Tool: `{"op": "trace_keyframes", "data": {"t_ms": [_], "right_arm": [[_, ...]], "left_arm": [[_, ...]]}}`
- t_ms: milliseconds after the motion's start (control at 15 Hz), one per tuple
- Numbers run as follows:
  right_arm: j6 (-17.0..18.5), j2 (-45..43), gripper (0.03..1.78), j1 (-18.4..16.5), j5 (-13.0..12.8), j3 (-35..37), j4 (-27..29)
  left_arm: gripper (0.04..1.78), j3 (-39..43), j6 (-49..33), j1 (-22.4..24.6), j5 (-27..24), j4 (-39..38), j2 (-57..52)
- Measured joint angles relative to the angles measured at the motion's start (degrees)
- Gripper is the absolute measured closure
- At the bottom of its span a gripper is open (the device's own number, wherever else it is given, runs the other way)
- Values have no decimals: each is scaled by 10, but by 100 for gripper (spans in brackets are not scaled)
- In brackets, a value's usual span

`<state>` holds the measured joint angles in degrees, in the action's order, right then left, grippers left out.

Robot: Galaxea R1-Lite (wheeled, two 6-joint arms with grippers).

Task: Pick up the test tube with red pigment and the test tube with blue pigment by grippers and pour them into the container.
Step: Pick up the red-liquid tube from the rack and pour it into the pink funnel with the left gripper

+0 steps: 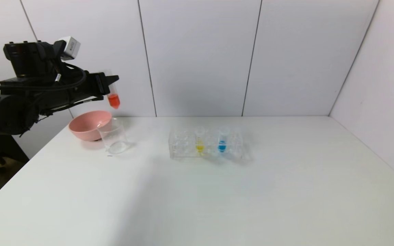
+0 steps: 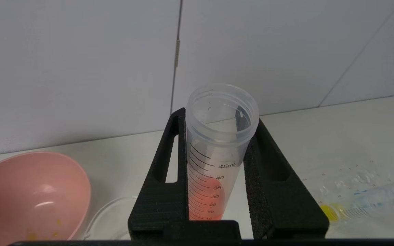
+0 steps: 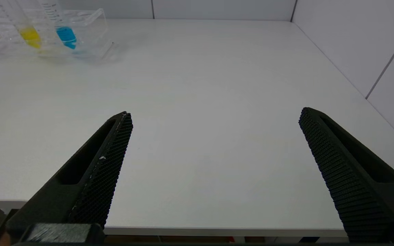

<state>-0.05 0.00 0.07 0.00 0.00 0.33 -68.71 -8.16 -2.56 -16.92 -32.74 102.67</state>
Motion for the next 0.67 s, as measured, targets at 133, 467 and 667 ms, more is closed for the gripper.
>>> {"op": "trace_keyframes", "data": {"t_ms": [133,467,667], "right_arm": [[0,0,4,0,0,0,0],[0,0,4,0,0,0,0],[0,0,4,0,0,0,0]], "left_arm": [[134,4,1,27,-1,0,-8],[134,8,2,86,-1,0,-16],[134,10,4,111,-4,1,-16]]}}
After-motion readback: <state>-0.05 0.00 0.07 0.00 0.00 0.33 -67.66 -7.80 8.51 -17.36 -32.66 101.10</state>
